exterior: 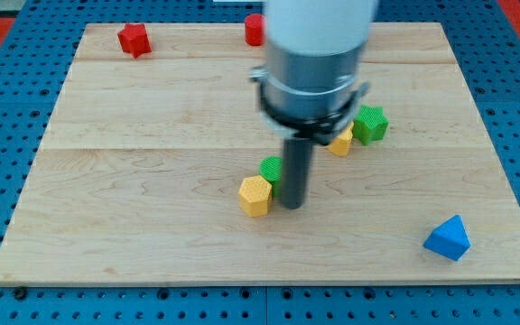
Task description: Push the green star to the bottom left corner of the board
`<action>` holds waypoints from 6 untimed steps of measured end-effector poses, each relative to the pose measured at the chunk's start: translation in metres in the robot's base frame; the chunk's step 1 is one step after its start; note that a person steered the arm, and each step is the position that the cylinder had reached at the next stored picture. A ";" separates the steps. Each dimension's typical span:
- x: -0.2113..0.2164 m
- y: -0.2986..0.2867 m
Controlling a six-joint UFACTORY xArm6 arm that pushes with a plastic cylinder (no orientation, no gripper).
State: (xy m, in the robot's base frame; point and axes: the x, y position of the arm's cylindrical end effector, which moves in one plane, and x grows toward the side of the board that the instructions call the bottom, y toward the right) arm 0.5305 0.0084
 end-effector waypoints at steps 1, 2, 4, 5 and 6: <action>0.002 -0.037; -0.004 -0.037; -0.001 -0.047; 0.000 0.038; -0.032 0.161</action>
